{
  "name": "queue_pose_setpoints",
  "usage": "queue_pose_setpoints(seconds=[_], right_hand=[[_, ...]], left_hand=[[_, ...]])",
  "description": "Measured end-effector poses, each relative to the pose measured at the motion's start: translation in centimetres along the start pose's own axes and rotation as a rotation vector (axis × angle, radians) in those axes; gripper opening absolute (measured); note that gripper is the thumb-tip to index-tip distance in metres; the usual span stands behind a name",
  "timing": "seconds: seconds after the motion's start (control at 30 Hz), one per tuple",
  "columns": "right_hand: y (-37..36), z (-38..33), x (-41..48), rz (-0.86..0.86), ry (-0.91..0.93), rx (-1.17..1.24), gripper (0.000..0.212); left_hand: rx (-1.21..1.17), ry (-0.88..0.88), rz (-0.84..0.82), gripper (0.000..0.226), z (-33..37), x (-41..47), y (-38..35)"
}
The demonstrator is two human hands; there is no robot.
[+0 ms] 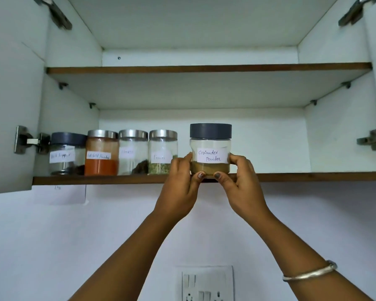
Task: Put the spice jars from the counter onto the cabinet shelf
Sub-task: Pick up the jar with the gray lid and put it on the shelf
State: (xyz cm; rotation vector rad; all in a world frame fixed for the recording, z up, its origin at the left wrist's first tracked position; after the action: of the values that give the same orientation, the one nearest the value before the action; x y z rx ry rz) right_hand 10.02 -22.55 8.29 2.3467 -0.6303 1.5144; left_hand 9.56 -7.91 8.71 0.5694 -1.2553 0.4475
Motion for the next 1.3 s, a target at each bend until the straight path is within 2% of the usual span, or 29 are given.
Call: queue_pose_setpoints(seconds=[0.17,0.4,0.53,0.67,0.93,1.17,1.23,1.3], right_hand=[[-1.6,1.6,1.8,-0.003,0.042,-0.106,0.041],[-2.7,2.4,2.3,0.035,0.072,-0.296,0.042],[-3.6,1.9,1.8,0.092,0.121,-0.477,0.040],[-3.9,1.9,2.3,0.111,0.115,-0.539,0.040],[-5.1,1.9,3.1,0.014,0.152,-0.608,0.036],[-6.2,2.6,3.5,-0.179,0.164,-0.643,0.027],[-6.3,3.1,3.1,-0.210,0.110,-0.596,0.029],[-6.1,3.3,2.5,-0.163,0.073,-0.562,0.038]], left_hand=[[0.126,-0.031,0.010,0.050,-2.3,1.6,-0.8],[0.172,-0.037,0.146,0.031,-3.4,1.8,-0.2],[0.278,-0.070,0.119,0.034,-3.3,1.8,-0.6],[0.351,-0.007,0.105,0.029,-3.9,2.3,-0.9],[0.436,0.048,0.073,0.033,-4.4,2.9,-1.4],[0.408,0.103,0.109,0.030,-4.5,2.9,-0.8],[0.364,0.095,0.119,0.030,-4.1,2.8,-0.6],[0.323,0.094,0.112,0.032,-3.8,2.8,-0.4]])
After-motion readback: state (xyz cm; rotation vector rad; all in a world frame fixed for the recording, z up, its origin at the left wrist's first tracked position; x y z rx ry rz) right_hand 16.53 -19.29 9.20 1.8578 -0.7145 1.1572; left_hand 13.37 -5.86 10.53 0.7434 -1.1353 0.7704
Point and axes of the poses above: each hand's wrist, its own x-axis towards the middle knuckle, its own y-axis out of the back of the hand, z = x × y, the point moved 10 cm from there along x, towards the middle knuckle, and after that the axes turned 9 degrees about z, right-handed, at the moved point
